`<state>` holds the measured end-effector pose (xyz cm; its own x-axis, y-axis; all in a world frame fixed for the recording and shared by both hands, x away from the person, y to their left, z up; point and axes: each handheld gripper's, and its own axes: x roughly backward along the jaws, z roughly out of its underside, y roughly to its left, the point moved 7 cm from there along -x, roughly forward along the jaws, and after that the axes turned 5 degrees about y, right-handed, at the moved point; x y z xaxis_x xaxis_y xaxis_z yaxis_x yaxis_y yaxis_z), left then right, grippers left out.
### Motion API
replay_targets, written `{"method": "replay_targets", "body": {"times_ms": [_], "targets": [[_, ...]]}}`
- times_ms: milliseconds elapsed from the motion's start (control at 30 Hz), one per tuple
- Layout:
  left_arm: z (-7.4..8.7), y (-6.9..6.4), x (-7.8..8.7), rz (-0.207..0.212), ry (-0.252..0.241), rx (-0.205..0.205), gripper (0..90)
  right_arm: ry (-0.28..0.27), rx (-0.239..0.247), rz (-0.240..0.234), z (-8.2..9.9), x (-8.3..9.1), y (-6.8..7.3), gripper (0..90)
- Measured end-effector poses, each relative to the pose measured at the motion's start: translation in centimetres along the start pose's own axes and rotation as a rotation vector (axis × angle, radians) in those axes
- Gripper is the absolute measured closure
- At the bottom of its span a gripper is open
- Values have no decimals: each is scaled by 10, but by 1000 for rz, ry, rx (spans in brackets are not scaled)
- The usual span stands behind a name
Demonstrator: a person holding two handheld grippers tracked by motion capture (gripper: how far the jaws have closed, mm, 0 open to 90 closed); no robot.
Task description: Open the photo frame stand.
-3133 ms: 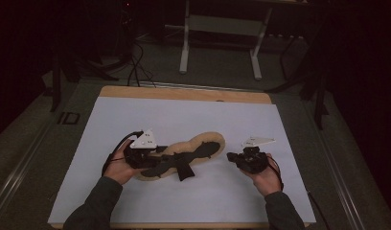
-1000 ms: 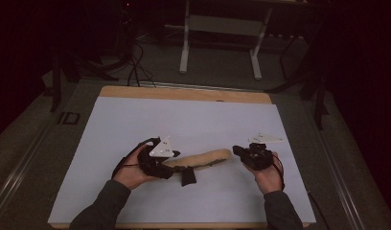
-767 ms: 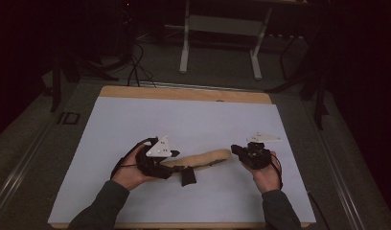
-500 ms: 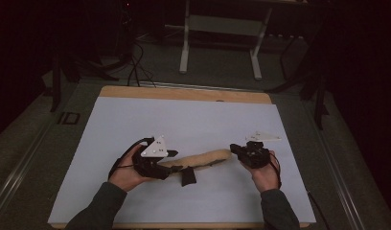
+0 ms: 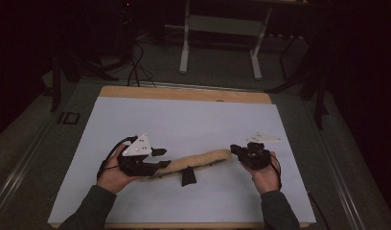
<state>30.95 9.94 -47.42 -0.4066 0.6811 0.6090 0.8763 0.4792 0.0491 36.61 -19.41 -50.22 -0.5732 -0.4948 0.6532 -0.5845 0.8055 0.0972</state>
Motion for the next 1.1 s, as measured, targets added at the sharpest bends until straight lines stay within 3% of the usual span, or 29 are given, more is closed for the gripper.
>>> {"method": "replay_targets", "body": {"times_ms": [400, 500, 700, 1100], "targets": [[26, 16, 13, -52, -17, 98, 697, 22, -13, 4, 19, 5, 4, 884], [32, 18, 16, -58, -35, 131, 778, 40, -17, 4, 29, 3, 5, 884], [47, 17, 22, -72, -42, 150, 896, 69, -17, -6, 39, -2, 9, 884], [71, 13, 25, -93, -51, 185, 900, 89, 1, -29, 46, -12, 19, 882]]}}
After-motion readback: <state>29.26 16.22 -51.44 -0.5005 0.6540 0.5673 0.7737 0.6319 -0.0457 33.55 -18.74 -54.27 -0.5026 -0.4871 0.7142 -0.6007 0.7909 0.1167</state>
